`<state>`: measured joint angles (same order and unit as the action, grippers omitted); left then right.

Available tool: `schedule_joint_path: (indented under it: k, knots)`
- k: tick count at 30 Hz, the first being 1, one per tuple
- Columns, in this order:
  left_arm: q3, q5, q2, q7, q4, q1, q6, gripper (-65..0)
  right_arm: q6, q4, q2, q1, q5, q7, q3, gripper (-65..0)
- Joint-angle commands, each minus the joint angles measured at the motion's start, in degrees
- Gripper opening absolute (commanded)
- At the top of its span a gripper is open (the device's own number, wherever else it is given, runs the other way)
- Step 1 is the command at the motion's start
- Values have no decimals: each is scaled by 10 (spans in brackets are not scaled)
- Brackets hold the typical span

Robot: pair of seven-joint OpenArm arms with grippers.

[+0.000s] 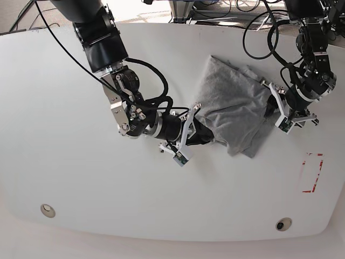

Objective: Layout the t-shirt on the table in an organized manner, then fold the t-shirt properly
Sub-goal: 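Grasp opposite sides of the grey shirt bundle with both grippers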

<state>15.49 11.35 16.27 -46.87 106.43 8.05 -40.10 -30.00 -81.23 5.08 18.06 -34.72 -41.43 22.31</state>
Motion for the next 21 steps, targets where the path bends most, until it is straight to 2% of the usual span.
schedule_joint_path:
  k: [1,6,10,15,21]
  knots:
    - [5,4,6,13,8,12,1,-411,-4,27,-27,27,32,42,17,-588]
    - [6,2,6,13,2,45,1,-411,-11,99,-60,28,112,91,24,-588]
    - [6,1,6,13,-28,52,1,-411,-42,157,-74,27,161,139,24,-588]
    - [1,-3,8,14,-106,41,1,-411,-54,200,-70,22,178,166,22,-591]
    - [-36,-59,9,15,-184,-19,1,-411,-54,166,-40,-23,178,169,-4,-591]
